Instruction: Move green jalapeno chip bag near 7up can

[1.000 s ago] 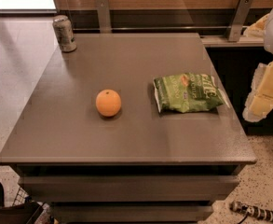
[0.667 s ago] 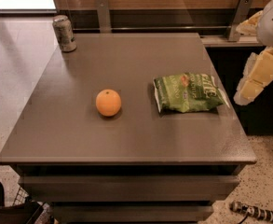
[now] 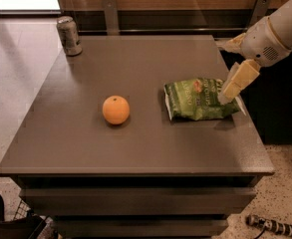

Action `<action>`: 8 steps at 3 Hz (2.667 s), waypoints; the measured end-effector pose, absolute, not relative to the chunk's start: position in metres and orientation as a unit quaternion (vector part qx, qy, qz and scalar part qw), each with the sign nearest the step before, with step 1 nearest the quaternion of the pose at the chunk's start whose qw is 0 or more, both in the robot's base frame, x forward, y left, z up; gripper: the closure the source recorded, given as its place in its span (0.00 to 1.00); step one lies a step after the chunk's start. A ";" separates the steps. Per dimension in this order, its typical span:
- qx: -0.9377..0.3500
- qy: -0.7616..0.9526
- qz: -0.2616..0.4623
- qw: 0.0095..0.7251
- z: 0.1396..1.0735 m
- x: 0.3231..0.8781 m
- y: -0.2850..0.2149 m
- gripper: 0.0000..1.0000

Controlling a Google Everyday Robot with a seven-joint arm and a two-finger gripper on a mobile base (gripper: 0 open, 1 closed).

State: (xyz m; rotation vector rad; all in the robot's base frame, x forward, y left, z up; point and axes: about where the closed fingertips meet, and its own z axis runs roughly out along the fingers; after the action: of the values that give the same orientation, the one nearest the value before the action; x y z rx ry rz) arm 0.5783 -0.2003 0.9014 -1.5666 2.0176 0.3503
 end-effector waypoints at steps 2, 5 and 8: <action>-0.572 0.735 0.206 0.300 0.855 0.585 -0.173 0.00; -0.584 0.719 0.240 0.289 0.827 0.570 -0.140 0.53; -0.585 0.719 0.242 0.288 0.830 0.570 -0.138 1.00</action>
Offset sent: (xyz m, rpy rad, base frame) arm -0.0145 0.0509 -0.0737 0.2138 0.0862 0.0598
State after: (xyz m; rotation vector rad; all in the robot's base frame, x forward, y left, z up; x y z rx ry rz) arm 0.5704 -0.1376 0.8296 -1.5630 1.9193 0.6467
